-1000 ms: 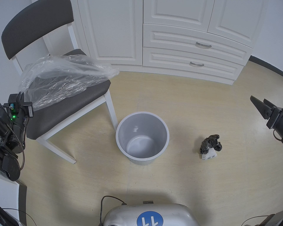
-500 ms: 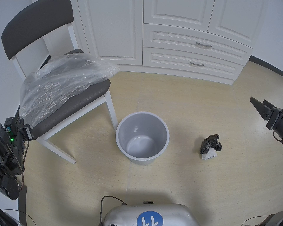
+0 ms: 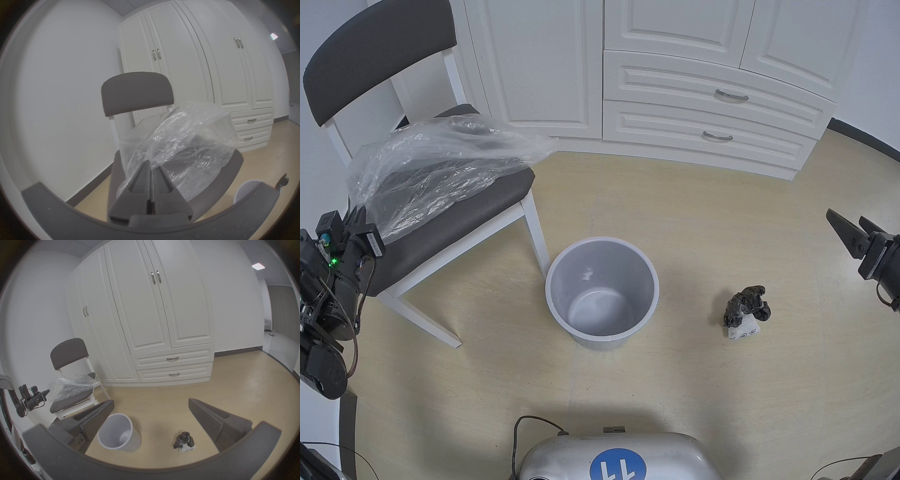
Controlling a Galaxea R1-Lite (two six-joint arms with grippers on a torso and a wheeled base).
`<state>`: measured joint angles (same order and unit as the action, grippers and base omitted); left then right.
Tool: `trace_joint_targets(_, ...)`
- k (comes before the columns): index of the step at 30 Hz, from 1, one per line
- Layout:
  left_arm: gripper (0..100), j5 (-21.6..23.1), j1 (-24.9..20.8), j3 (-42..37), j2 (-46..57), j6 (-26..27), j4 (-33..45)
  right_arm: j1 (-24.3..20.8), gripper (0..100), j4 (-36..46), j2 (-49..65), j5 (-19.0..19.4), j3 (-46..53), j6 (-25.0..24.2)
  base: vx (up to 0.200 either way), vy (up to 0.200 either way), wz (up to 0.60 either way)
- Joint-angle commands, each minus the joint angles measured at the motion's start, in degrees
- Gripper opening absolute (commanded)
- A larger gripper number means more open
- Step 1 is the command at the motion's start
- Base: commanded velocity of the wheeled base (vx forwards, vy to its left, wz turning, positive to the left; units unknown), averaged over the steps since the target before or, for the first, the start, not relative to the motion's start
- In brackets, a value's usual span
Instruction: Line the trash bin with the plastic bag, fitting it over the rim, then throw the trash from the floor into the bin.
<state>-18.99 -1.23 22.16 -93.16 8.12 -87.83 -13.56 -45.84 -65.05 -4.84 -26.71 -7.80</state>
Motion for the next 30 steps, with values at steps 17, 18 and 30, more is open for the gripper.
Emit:
trace_joint_targets(17, 0, 3.9, -21.6, -1.1, 5.7, -0.3, -0.1, -22.4, 100, -0.3, -8.5, -6.6, -0.4, -1.9, 0.000, 0.000, 0.00)
trace_joint_targets(18, 0, 3.9, -22.5, -1.3, 6.2, -0.3, -0.1, -23.2, 100, -0.7, -9.3, -6.6, -0.3, -2.1, 0.000, 0.000, 0.00)
trace_joint_targets(30, 0, 4.0, -30.2, -1.3, 15.9, -0.5, 0.0, -30.3, 100, -13.5, -19.8, -11.2, 3.8, -2.5, 0.000, 0.000, 0.00)
